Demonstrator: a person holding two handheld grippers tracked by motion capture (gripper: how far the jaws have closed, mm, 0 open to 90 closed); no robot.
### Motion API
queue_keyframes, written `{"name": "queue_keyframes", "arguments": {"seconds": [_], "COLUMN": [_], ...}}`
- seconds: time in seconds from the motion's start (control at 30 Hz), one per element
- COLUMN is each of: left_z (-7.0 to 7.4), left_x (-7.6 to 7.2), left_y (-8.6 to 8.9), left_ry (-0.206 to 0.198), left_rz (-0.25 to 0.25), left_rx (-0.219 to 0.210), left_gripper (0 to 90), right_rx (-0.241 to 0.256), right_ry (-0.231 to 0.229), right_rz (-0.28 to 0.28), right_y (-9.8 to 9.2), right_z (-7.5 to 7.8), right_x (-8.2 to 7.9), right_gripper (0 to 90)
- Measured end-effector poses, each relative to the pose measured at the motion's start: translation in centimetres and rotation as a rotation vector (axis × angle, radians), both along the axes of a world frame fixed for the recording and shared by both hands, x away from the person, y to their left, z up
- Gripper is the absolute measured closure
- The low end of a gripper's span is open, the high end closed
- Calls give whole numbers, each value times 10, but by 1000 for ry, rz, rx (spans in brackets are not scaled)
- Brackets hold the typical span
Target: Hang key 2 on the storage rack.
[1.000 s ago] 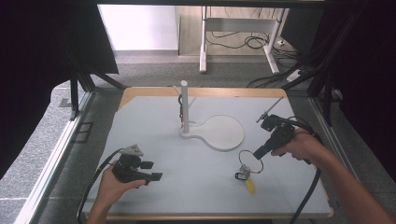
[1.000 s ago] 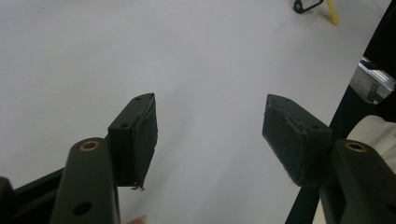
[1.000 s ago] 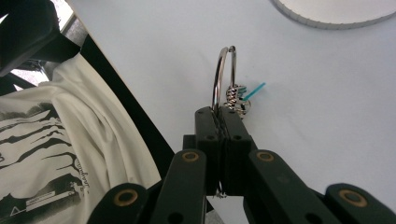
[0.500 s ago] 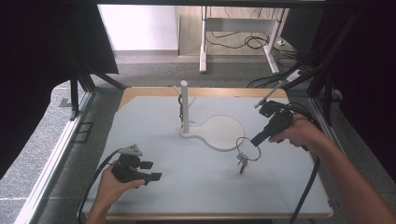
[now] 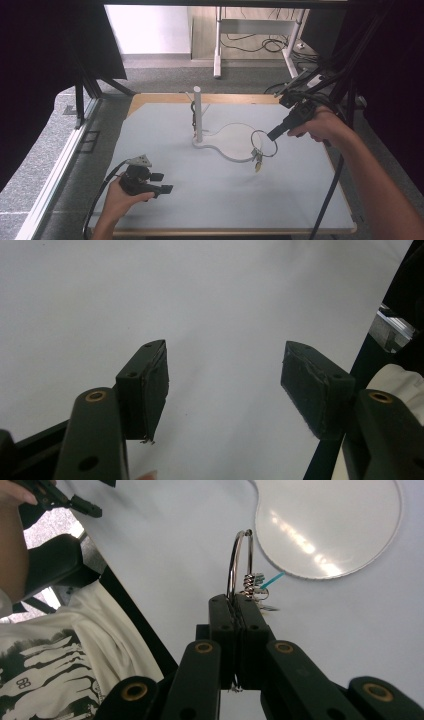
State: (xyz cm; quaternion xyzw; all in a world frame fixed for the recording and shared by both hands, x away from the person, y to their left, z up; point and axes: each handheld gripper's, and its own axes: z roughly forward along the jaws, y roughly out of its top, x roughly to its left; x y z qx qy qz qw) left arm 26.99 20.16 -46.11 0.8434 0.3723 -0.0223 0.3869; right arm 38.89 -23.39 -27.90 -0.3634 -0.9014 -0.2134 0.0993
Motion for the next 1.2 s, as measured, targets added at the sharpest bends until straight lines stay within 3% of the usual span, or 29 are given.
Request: {"name": "queue_keyframes", "arguments": {"seconds": [0.5,1.2], "left_z": [-1,-1], "left_x": [0,0], "left_y": [0,0], "left_ry": [-3,-1], "left_rz": [6,0], "left_rx": [-2,1], "left_gripper": [362,362], "right_rx": [7,-60], "right_ry": [-34,-4], "right_rz": [-23,-26], "right_y": [7,30], "right_z": [9,14], "right_x": [19,44], "right_gripper": [882,882]}}
